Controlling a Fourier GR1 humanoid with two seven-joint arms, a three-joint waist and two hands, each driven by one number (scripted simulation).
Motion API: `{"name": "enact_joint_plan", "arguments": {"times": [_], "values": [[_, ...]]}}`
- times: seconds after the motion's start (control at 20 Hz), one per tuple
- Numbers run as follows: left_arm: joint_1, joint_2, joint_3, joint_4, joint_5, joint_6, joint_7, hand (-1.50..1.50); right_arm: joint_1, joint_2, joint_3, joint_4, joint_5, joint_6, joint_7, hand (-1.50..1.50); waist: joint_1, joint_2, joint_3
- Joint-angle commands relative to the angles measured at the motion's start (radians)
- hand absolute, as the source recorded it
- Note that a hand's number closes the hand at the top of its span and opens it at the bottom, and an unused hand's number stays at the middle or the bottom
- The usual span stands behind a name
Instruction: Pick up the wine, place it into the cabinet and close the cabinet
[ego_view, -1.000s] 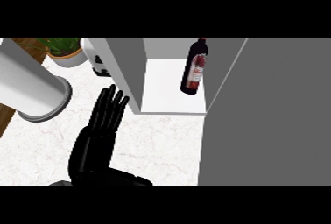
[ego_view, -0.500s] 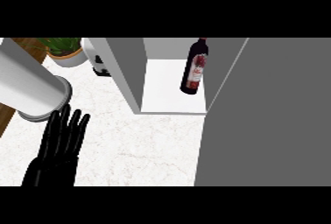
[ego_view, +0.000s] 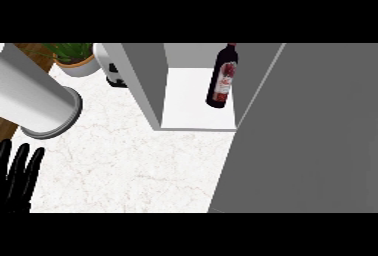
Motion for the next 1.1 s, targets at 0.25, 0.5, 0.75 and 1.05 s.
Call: {"name": "enact_joint_plan", "arguments": {"times": [0.25, 0.5, 0.75, 1.05], "values": [[0.202, 0.072, 0.263, -0.026, 0.128, -0.219, -0.015, -1.50, -0.183, 0.086, 0.290, 0.031, 0.284, -0.209, 0.060, 1.50, 0.004, 0.000, 0.000], [0.257, 0.062, 0.314, 0.000, 0.140, -0.321, -0.028, -1.50, -0.470, 0.087, 0.347, 0.140, 0.338, -0.401, 0.132, 1.50, 0.013, 0.001, -0.001], [0.211, 0.079, 0.415, 0.086, 0.225, -0.408, 0.007, -1.50, -0.703, 0.087, 0.327, 0.327, 0.310, -0.584, 0.130, 1.50, 0.010, 0.006, -0.002], [0.237, 0.110, 0.532, 0.037, 0.294, -0.456, 0.099, -1.50, -0.933, 0.087, 0.239, 0.530, 0.244, -0.687, 0.124, 1.50, 0.012, 0.005, 0.000]]}}
